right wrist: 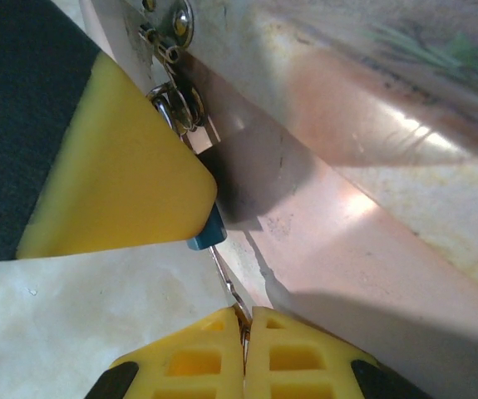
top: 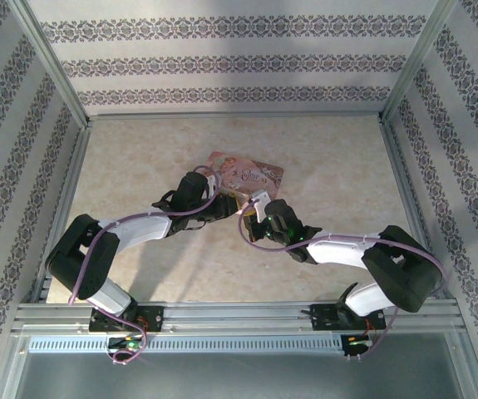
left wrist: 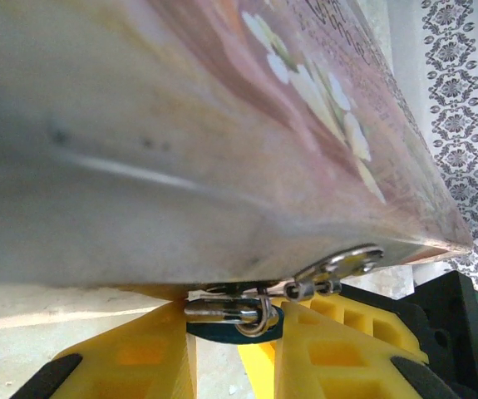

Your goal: Unlock a padlock with a key

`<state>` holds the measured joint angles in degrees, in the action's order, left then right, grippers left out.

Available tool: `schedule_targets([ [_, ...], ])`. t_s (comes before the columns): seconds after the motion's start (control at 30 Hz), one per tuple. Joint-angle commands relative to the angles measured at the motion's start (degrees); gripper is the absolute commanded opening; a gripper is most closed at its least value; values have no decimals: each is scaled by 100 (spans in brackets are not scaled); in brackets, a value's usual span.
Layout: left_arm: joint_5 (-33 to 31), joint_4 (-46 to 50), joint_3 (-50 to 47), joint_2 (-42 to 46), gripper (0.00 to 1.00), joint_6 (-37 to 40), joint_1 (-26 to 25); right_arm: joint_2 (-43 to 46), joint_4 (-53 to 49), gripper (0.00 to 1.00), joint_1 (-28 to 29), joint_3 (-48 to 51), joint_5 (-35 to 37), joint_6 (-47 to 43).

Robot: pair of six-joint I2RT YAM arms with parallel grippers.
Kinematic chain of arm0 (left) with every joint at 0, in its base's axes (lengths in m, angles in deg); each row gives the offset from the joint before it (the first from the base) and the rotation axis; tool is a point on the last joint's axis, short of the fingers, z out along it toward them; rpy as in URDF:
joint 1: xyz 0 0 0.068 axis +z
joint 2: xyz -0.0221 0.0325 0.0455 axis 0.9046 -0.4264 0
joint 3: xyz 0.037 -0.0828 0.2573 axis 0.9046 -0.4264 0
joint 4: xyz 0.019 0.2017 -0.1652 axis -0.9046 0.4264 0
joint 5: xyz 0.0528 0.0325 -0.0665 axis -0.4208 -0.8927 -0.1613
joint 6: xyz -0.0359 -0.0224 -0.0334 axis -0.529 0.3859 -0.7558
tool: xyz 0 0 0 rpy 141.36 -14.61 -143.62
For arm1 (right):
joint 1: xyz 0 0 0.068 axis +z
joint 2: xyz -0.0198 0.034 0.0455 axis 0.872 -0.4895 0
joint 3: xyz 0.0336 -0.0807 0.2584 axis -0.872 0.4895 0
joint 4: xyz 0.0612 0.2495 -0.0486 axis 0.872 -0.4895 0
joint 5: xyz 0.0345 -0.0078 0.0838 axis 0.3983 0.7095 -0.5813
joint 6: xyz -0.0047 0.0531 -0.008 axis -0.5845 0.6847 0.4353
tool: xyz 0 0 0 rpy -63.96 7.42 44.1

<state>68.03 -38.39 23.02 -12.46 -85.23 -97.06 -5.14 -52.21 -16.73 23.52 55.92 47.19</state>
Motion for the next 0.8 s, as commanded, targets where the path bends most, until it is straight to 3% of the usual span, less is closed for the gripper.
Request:
schedule_targets([
  [0.0,426,-144,184,182,25,-20,-181,-100,704,0,-28,-215,-337,-29],
  [0.37,442,-136,178,197,25,-23,-198,-347,930,0,-89,-312,-267,-476],
  [0.77,456,-134,168,173,25,-14,-207,-260,1173,0,-410,-439,-1218,-257],
])
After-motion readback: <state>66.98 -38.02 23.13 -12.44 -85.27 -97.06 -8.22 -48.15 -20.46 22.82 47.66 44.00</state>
